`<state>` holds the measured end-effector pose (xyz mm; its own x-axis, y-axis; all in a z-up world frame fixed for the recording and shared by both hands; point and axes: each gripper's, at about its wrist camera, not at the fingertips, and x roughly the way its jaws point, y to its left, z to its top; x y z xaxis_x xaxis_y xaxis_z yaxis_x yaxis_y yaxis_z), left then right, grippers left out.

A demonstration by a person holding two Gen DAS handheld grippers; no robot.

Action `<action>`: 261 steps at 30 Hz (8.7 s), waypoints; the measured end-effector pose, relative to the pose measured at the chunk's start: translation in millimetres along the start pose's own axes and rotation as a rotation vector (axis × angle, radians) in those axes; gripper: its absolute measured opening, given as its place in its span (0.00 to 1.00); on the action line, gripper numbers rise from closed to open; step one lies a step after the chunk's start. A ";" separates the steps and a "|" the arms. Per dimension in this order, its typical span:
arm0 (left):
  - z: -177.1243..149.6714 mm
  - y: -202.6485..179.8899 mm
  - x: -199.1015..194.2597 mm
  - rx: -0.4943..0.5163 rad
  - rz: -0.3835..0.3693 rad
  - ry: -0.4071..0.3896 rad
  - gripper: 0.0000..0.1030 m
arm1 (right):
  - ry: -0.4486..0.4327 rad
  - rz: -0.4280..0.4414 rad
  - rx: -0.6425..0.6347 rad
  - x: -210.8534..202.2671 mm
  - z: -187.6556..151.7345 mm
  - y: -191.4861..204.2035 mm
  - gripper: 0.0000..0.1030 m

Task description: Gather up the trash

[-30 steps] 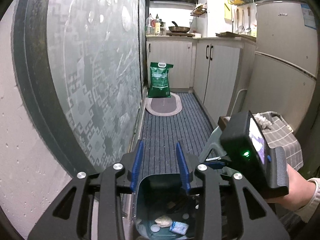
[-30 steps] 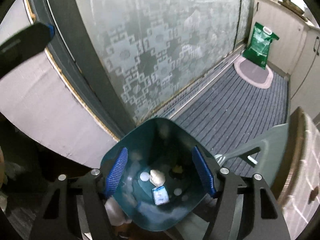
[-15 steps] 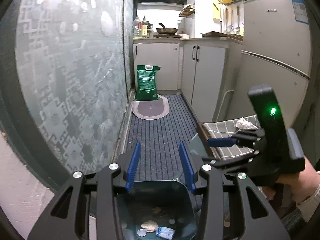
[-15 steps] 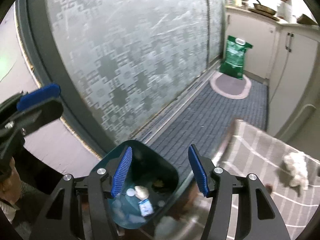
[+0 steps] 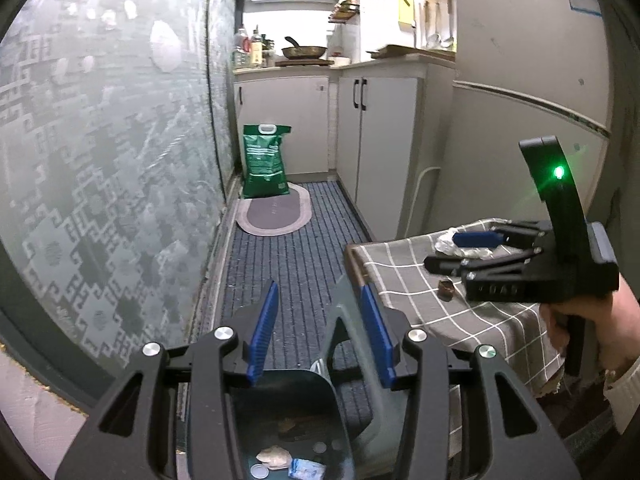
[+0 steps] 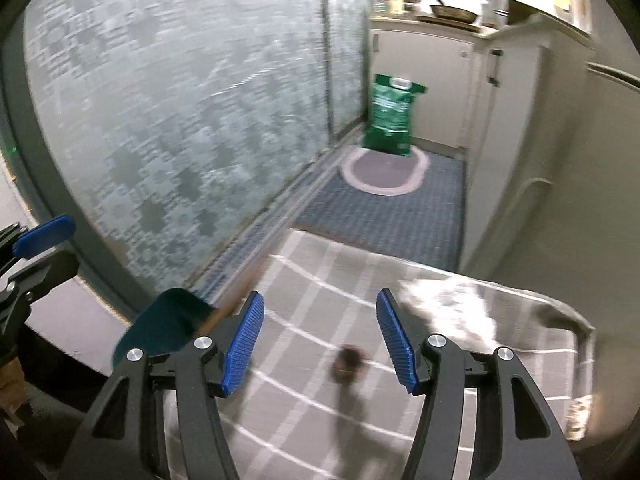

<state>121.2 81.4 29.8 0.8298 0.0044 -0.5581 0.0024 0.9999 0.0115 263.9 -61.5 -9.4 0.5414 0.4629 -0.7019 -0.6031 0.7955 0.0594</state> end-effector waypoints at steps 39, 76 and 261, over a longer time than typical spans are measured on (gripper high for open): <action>-7.9 -104.8 107.3 0.075 -0.211 0.250 0.45 | 0.084 -0.034 0.058 -1.3 -32.5 -89.8 0.11; 1.9 -79.7 96.5 -0.033 -0.189 0.187 0.21 | 0.024 -0.039 -0.022 -47.1 -9.6 -55.5 0.11; -90.2 -0.3 -102.4 -0.123 0.147 0.081 0.97 | -0.017 0.002 -0.087 -144.6 -112.8 104.9 0.97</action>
<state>-14.2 81.7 12.1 0.7685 0.1461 -0.6229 -0.1877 0.9822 -0.0012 56.2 -89.2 18.2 0.5493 0.4720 -0.6896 -0.6524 0.7578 -0.0011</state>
